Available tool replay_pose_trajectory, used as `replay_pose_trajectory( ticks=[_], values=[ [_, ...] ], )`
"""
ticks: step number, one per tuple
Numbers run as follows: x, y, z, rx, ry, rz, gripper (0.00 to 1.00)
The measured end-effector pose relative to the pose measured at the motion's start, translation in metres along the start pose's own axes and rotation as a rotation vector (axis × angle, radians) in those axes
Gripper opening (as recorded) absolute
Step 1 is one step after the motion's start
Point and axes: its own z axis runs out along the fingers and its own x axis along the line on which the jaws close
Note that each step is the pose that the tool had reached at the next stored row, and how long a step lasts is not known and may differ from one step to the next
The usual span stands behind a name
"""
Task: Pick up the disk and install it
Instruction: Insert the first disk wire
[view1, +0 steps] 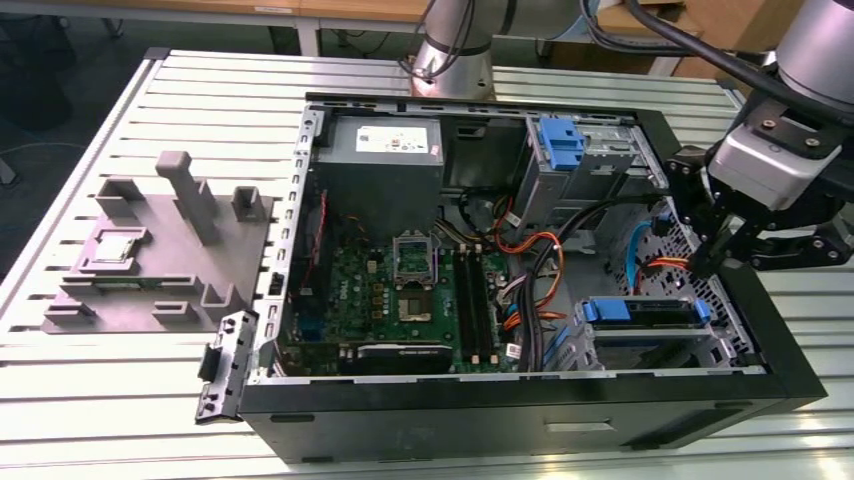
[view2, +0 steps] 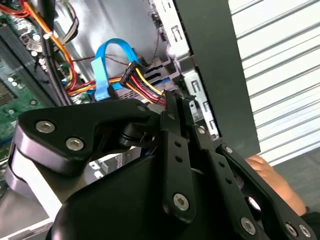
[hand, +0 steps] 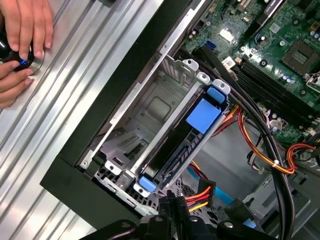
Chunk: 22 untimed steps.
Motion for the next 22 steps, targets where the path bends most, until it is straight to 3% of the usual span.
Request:
replay_pose_trajectory(
  ticks=[2,6,22],
  values=[
    [0.0,-0.0001,0.0001,-0.0112,-0.0071,0.008,0.17],
    [0.0001,0.0001,0.0001,-0.0206,-0.01,0.036,0.17],
    [-0.0002,0.0002,0.0026,-0.0463,0.0035,0.299,0.17]
  ],
)
